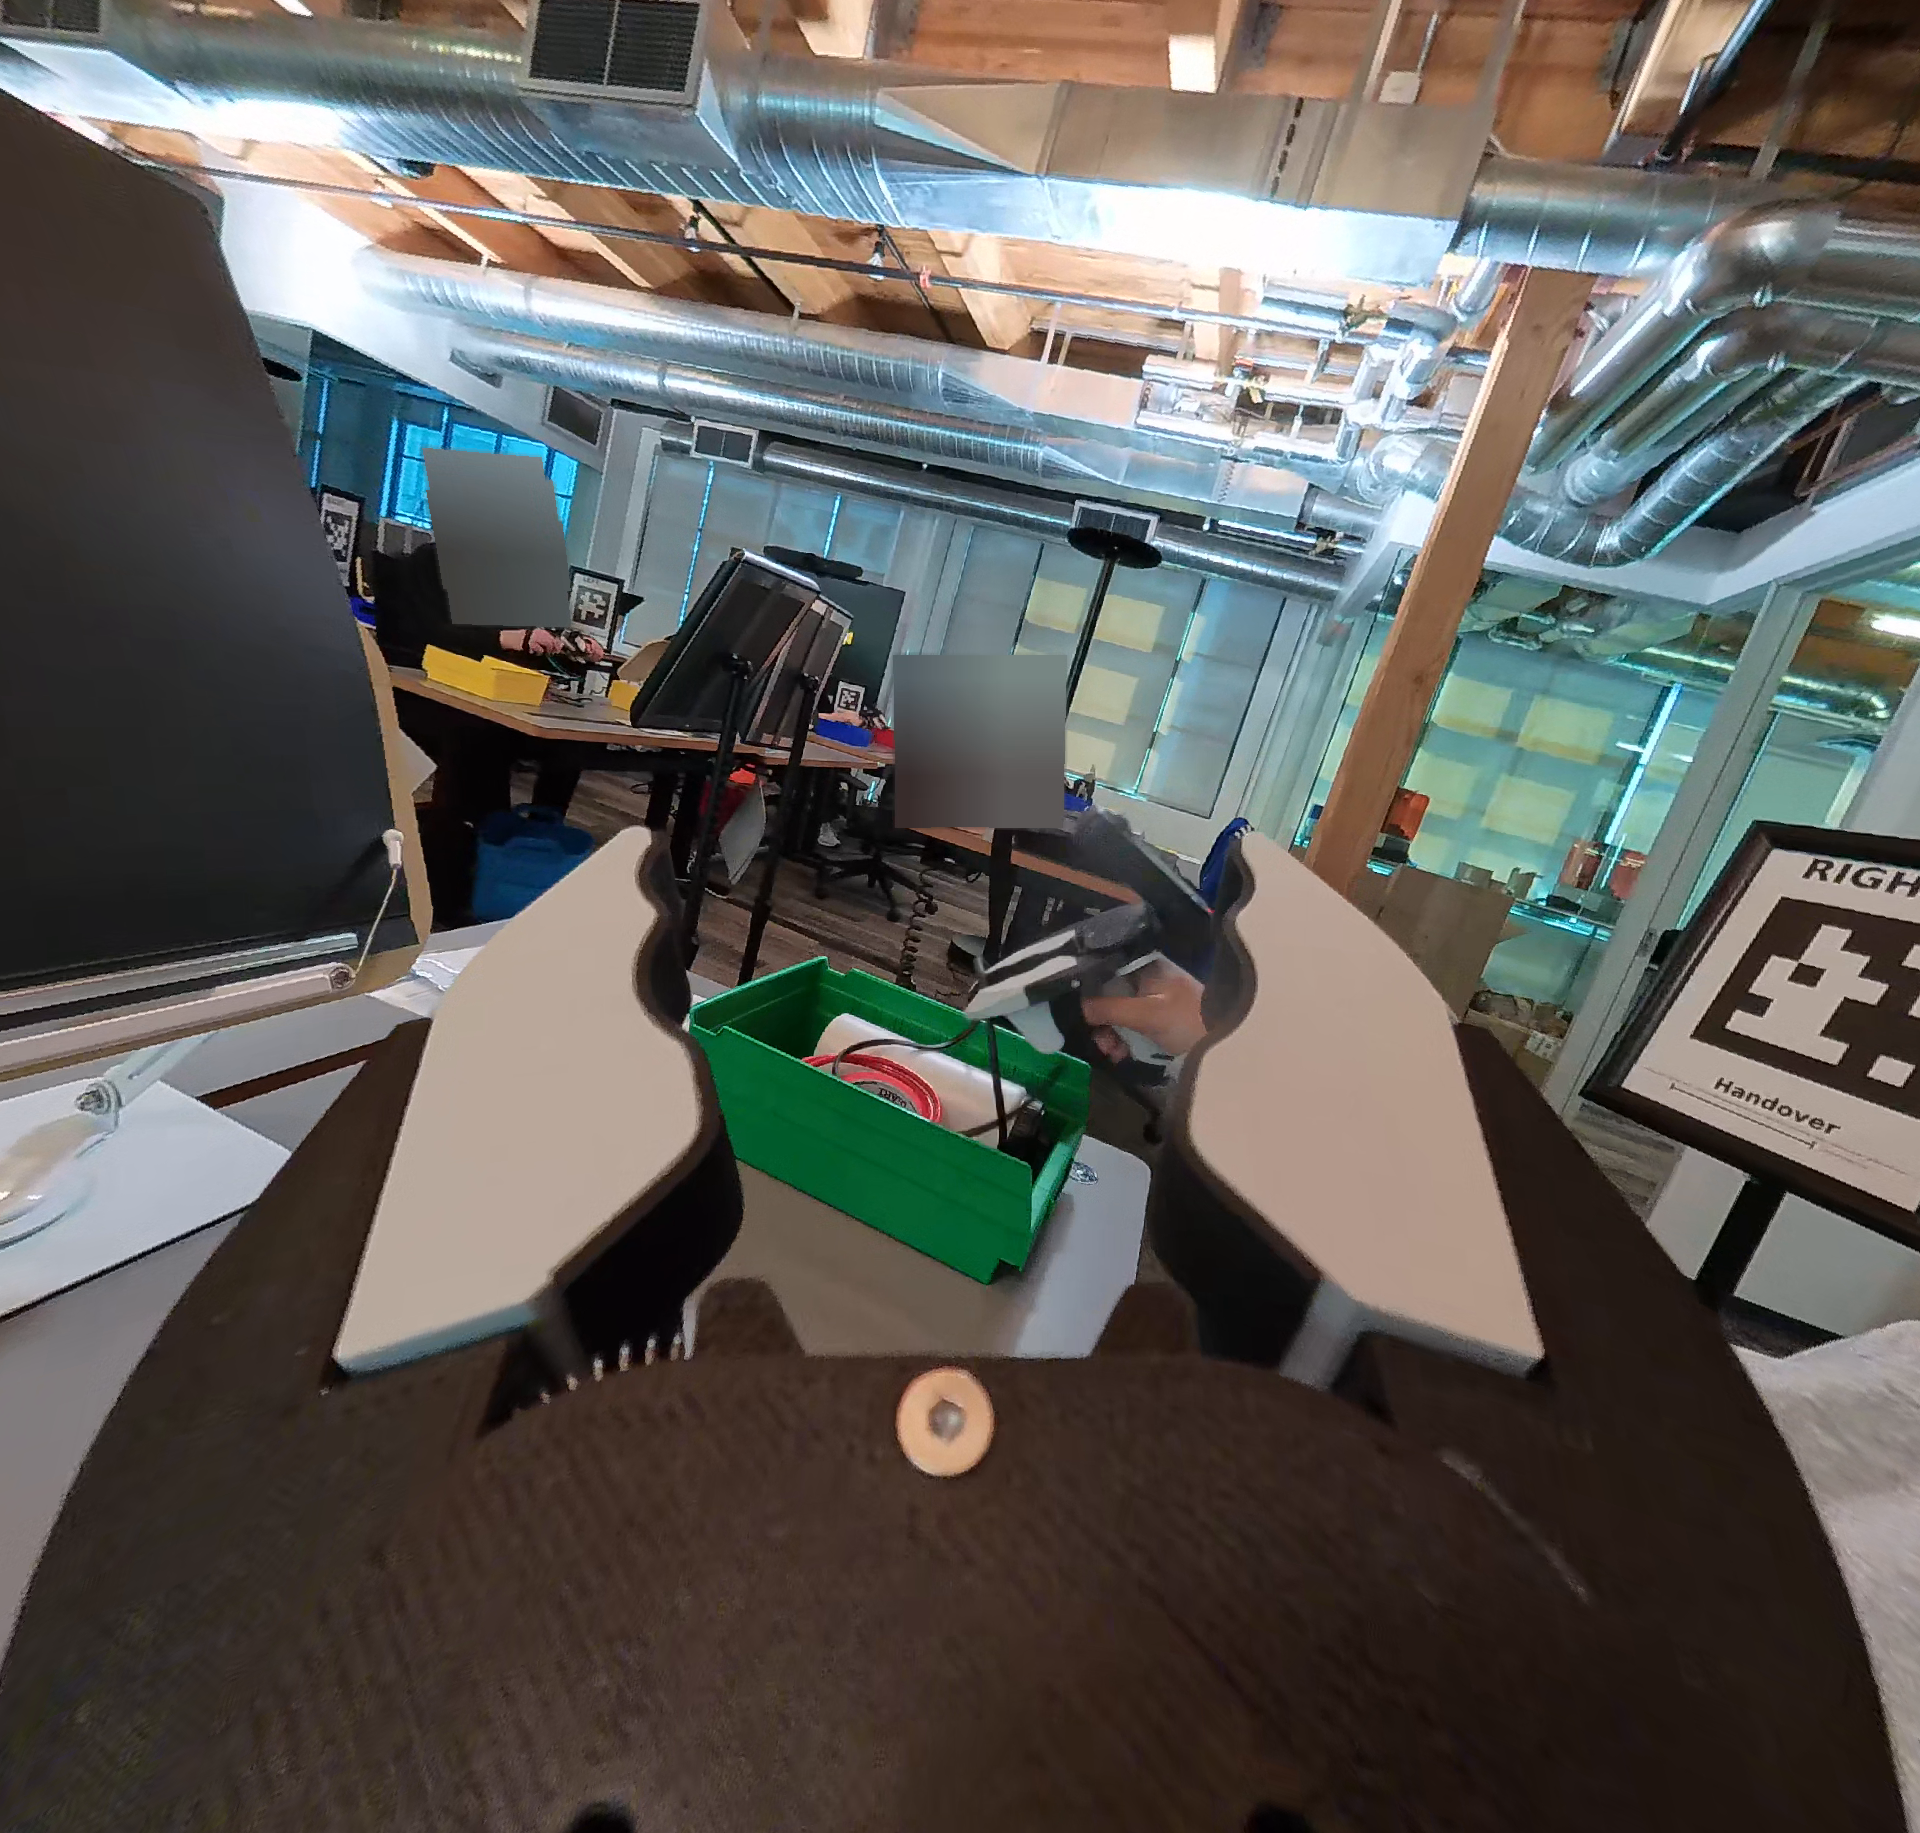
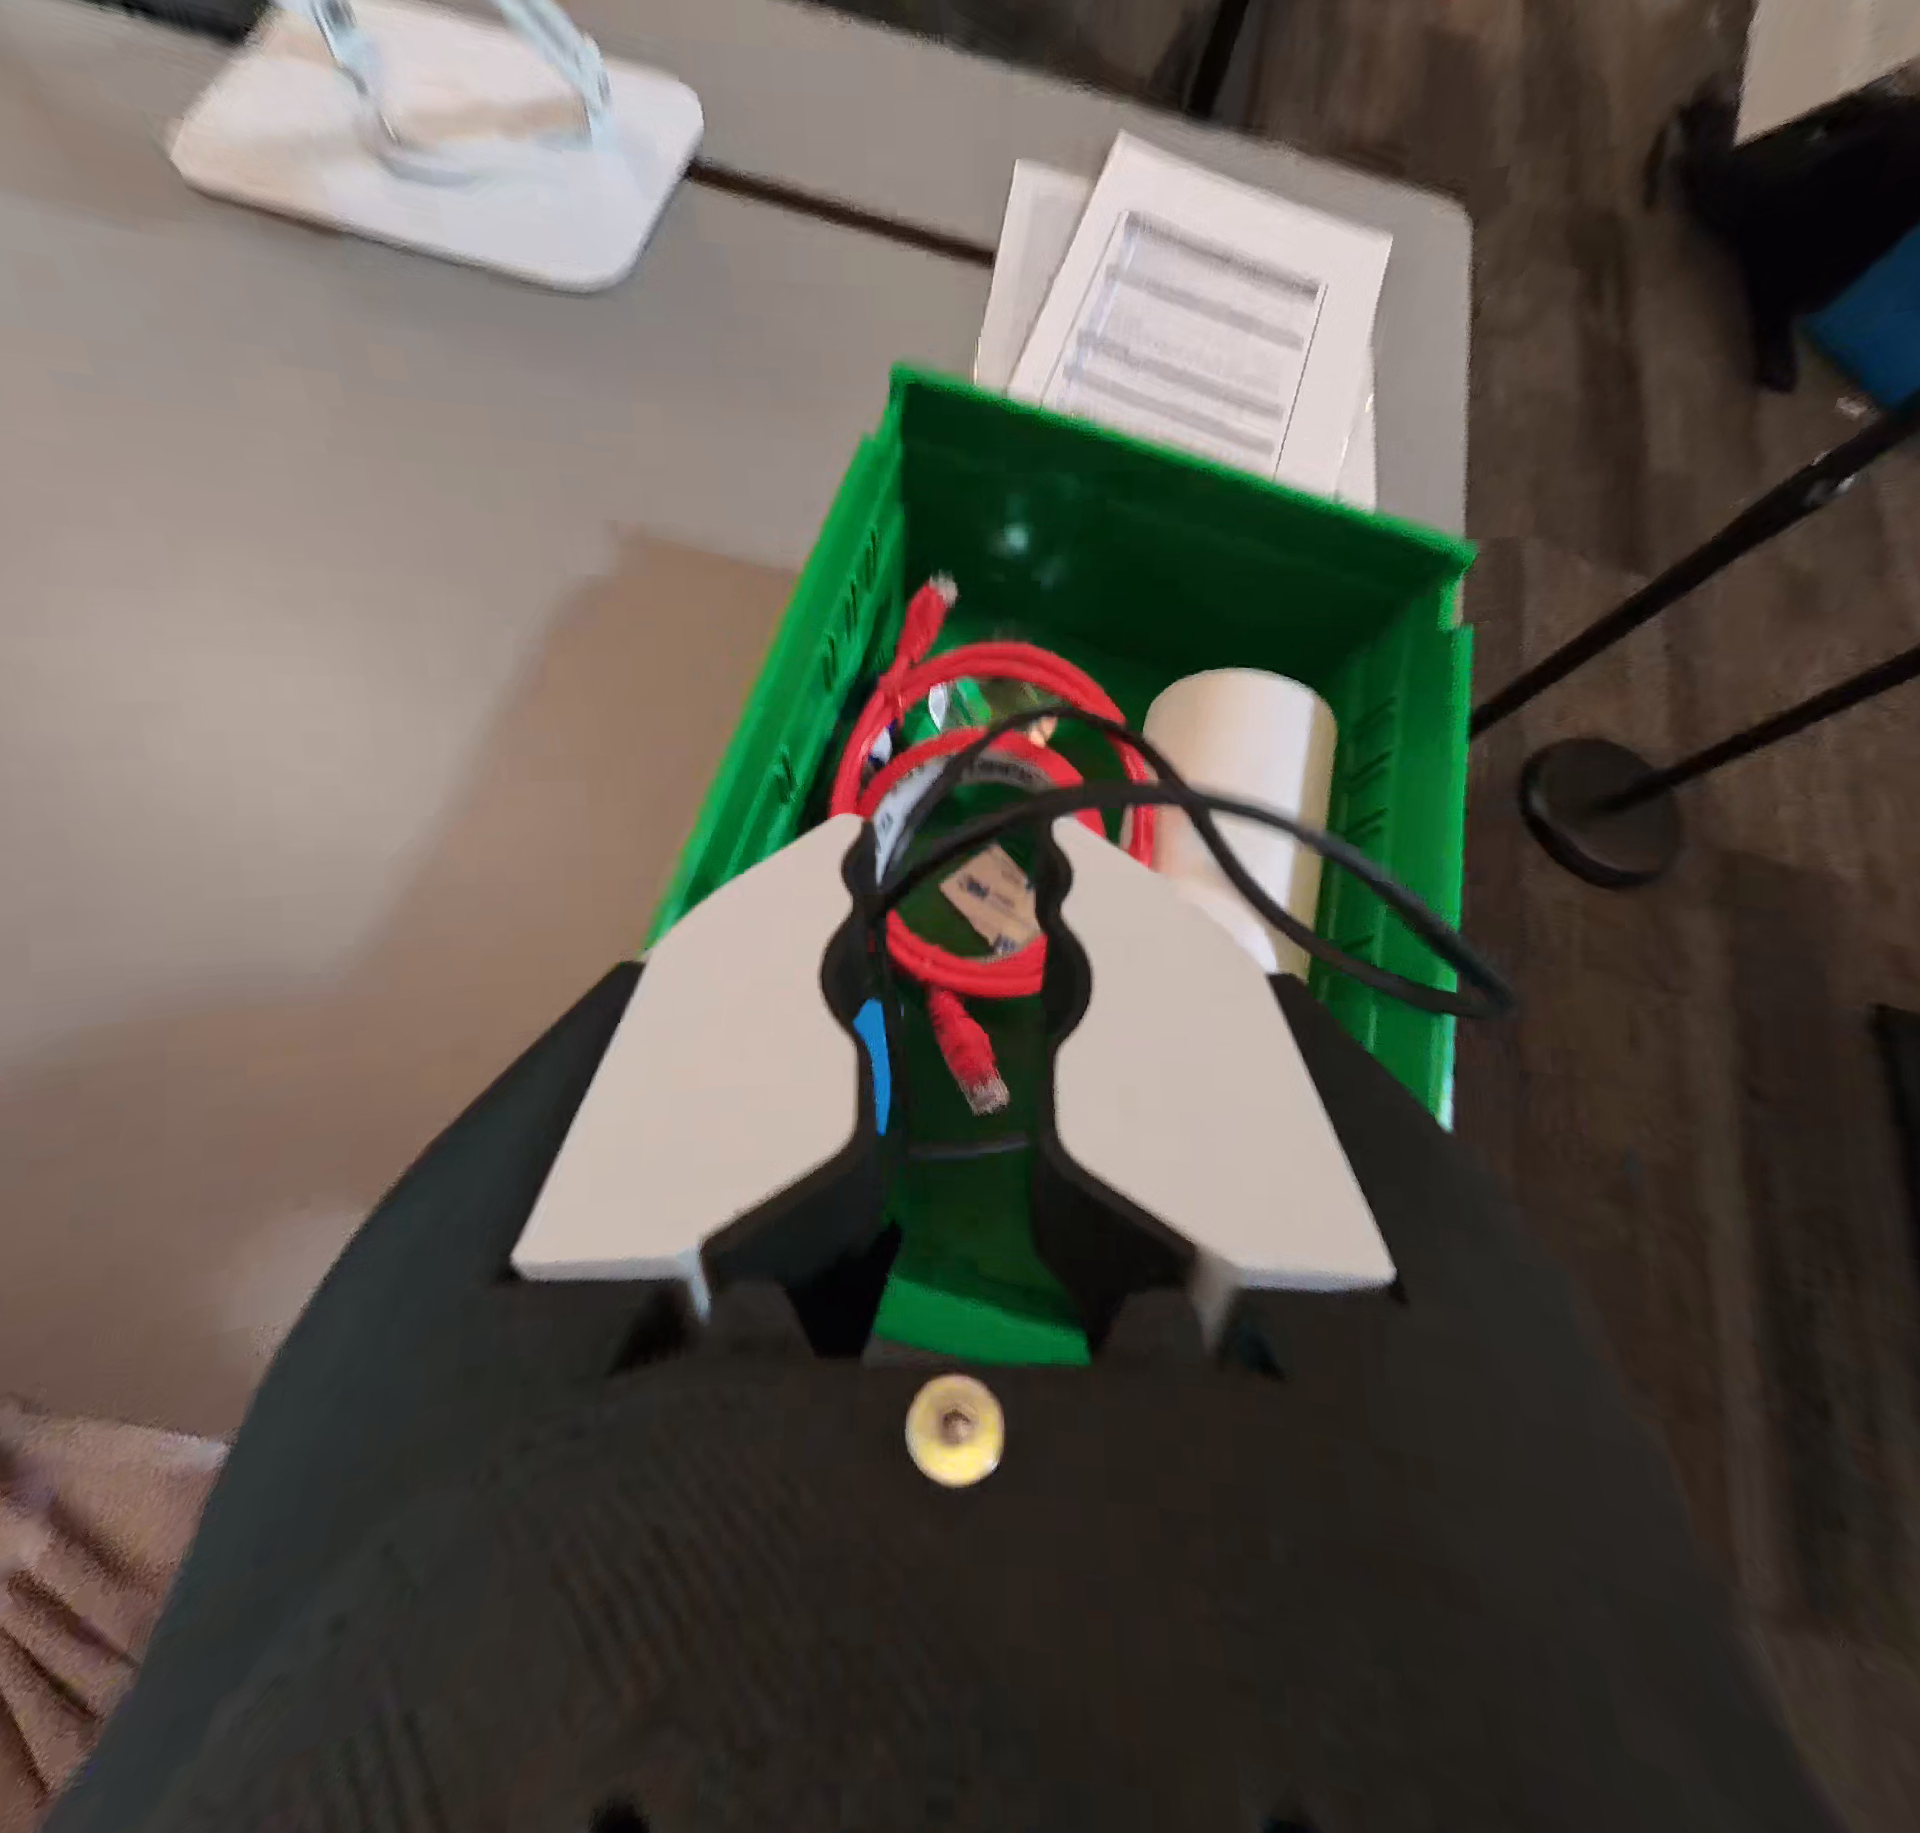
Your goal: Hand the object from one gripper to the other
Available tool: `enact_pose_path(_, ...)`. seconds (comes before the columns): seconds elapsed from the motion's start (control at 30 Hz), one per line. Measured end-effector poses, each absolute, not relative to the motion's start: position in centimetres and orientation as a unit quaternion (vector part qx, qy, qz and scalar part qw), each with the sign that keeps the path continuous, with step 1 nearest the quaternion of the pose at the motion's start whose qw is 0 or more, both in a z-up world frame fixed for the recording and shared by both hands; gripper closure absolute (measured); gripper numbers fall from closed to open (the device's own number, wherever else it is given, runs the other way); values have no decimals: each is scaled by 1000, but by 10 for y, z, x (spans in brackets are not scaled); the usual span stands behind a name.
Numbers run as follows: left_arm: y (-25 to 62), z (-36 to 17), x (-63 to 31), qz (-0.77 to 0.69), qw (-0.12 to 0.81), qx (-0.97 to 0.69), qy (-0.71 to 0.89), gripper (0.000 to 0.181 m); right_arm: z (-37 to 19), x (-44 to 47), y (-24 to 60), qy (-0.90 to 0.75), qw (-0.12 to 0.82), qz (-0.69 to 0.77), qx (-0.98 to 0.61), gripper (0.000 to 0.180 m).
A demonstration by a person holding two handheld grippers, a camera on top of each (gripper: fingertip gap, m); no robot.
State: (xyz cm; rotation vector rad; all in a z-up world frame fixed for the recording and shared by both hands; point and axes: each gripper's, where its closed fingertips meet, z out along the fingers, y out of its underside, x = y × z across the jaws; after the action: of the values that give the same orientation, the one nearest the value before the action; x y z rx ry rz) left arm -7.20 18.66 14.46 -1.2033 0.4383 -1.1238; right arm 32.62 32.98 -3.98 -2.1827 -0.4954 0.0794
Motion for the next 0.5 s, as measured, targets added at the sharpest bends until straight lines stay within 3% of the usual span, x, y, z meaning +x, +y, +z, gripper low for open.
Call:
enact_pose_path(0.13,189,146,-78,-504,657,-529,184,86,3,315,324,-198,507,29,-839,150)
enact_pose_path(0.3,187,152,-87,-516,659,-520,169,88,24,304,314,-220,529,-9,-820,151)
enact_pose_path(0.5,190,166,-117,-509,680,-508,142,90,65,207,285,-306,603,120,-726,158)
